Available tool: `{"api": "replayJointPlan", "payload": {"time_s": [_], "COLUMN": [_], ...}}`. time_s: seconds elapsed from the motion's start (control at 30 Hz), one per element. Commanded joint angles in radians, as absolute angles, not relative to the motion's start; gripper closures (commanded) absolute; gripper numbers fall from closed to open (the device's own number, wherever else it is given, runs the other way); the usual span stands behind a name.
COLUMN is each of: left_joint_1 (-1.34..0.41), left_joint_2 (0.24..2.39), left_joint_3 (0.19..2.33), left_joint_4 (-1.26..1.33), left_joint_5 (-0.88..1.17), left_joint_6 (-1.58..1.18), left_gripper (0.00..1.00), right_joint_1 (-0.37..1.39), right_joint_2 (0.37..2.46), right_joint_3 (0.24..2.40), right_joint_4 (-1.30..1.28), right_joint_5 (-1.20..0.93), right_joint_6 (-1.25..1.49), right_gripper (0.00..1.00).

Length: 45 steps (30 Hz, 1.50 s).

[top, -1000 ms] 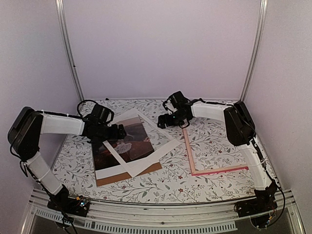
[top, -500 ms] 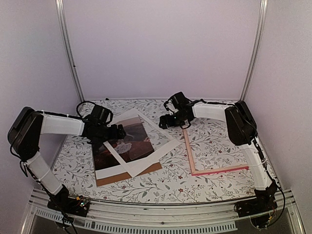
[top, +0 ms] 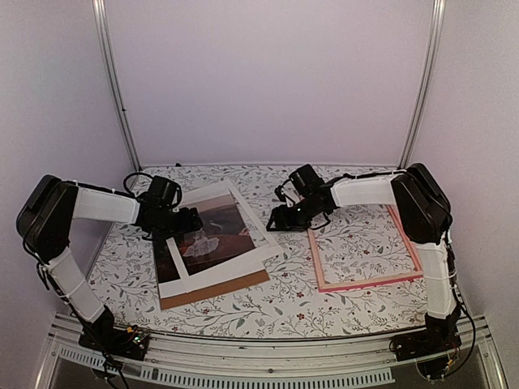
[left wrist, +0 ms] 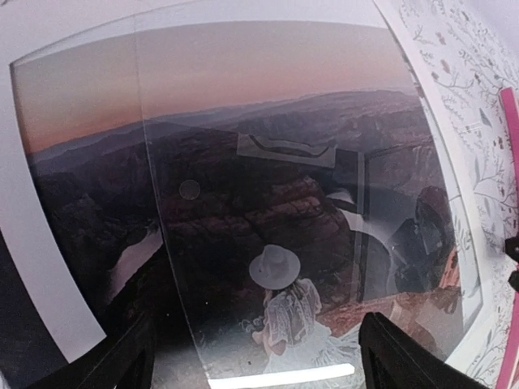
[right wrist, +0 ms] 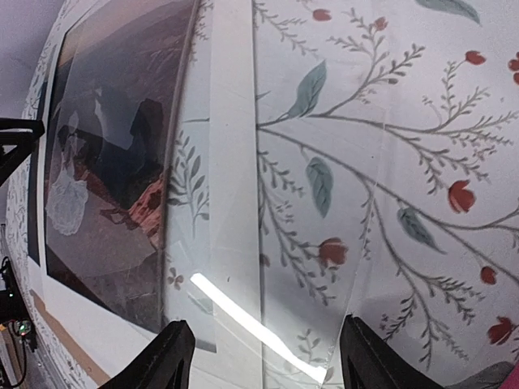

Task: Put the photo into the frame
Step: Pick up the glass panel from the mat board.

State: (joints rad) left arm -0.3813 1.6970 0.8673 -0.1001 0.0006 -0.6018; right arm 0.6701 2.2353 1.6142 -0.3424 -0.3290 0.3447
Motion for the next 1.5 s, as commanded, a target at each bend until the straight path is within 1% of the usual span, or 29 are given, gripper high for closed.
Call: {"api": "replayJointPlan", "payload": {"time_s": [0.0,0.1,0.17,0.33,0.4,0.57,0.77,1.07,1.47], "left_joint_1": [-0.347,-0.328,-0.319,-0.289,-0.277,-0.267,-0.265,-0.263,-0.265], "left_joint_2": [1.709,1.715,1.719,1.735,1.743,1.751,1.769,1.804,1.825], "left_joint_3": [0.86,0.87,0.88,0.906,0.917,0.929,0.945,0.959,0.903], "left_joint_4": [-0.077,-0.072,-0.071,-0.065,-0.063,-0.047,-0.034,-0.039,0.037], "left_joint_5": [0.012,0.02,0.023,0.04,0.061,0.077,0.103,0.122,0.19], "left_joint_6": [-0.612,-0.608,-0.605,-0.602,-0.603,-0.604,-0.607,-0.626,-0.658], "left_gripper": [0.1,0.1,0.1,0.1,0.1,0.1,0.11,0.12,0.13], "right_joint_1": [0.689,0.689,0.686,0.673,0.661,0.638,0.627,0.617,0.617], "right_joint_2": [2.138,2.143,2.176,2.278,2.325,2.398,2.436,2.439,2.415], "right_joint_3": [1.552,1.589,1.658,1.812,1.846,1.897,1.902,1.882,1.783], "right_joint_4": [-0.253,-0.271,-0.304,-0.372,-0.375,-0.371,-0.354,-0.35,-0.235], "right_joint_5": [-0.423,-0.351,-0.299,-0.2,-0.202,-0.25,-0.311,-0.372,-0.469], "right_joint_6": [0.426,0.432,0.428,0.456,0.486,0.528,0.561,0.595,0.713], "right_gripper": [0.36,0.37,0.36,0.28,0.27,0.27,0.3,0.32,0.35]}}
